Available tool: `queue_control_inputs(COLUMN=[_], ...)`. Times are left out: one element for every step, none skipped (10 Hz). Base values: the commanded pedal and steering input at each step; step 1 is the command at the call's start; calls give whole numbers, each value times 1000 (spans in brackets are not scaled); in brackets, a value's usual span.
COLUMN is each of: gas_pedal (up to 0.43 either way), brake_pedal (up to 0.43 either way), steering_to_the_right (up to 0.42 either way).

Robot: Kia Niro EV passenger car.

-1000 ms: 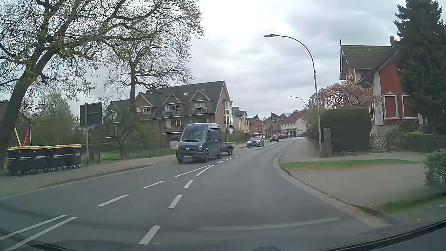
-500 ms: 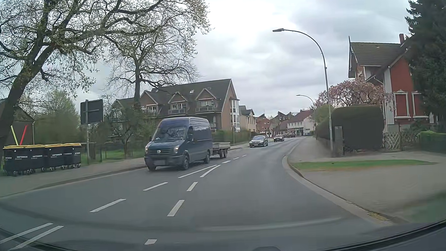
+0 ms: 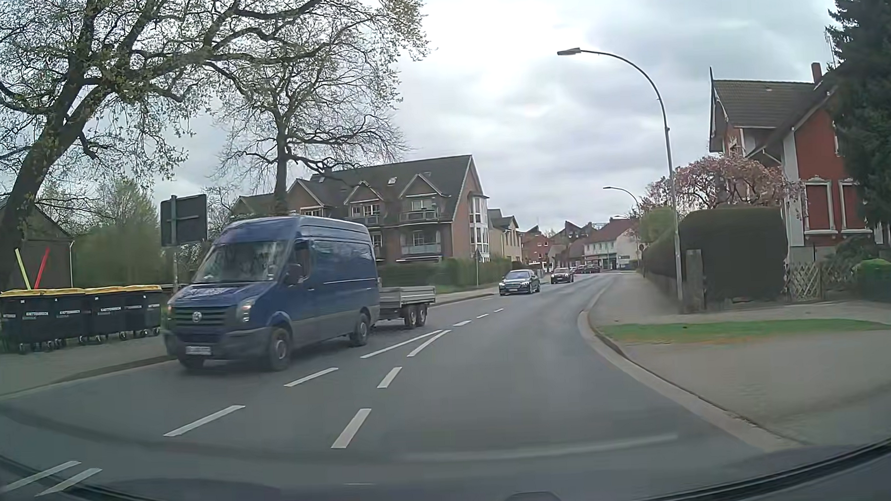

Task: Follow the waypoints while adhering to traffic rules and regulations

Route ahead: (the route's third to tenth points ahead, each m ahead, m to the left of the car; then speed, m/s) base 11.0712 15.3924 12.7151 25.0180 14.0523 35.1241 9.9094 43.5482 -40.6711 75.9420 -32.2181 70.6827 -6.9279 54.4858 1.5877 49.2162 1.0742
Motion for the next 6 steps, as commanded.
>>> queue_control_inputs(gas_pedal=[0,0,0,0,0,0], brake_pedal=[6,6,6,6,6,6], steering_to_the_right=[-150,-166,-181,-209,-229,-245])
